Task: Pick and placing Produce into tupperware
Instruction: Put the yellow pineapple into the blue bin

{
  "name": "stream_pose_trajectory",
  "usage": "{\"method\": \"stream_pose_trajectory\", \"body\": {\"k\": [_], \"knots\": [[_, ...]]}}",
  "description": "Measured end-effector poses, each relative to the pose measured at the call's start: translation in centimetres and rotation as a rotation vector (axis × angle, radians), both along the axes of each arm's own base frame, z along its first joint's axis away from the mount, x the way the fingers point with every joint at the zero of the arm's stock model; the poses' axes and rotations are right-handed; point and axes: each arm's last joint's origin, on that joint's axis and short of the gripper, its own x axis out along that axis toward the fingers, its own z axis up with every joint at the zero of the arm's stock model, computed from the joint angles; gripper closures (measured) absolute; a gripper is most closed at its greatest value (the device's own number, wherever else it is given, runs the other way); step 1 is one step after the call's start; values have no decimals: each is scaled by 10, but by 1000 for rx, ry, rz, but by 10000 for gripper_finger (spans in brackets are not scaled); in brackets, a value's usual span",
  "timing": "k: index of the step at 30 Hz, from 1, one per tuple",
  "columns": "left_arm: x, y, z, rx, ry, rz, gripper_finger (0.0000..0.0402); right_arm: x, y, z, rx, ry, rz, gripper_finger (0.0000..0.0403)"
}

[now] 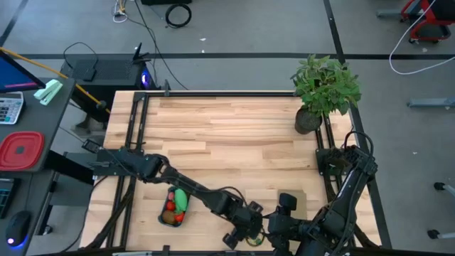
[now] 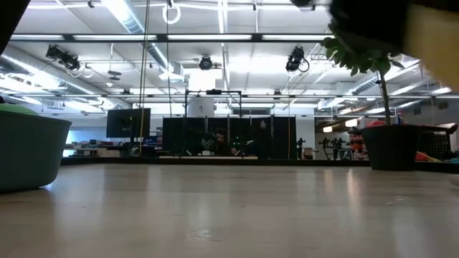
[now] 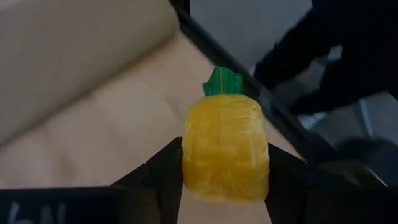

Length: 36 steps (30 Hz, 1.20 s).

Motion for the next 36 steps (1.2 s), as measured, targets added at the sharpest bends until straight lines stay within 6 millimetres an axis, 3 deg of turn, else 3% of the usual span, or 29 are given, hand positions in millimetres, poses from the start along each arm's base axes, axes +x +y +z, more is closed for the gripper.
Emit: {"method": "stream_pose_trajectory", "body": {"k": [7,15,23,30,36], "knots": [[-32,31,53,86,290,142,215,0,0,0,2,10,4,183],[-96,59,98,257,689,313,218,0,0,-1,10,12,1,183],[-143,76,150,171,656,496,203,0,0,-1,39,12,-24,183],[-207,92,163,214,623,658,210,-3,3,-1,79,12,-49,183],[-261,101,124,227,631,860,197,-4,4,-1,78,12,-45,183]]}}
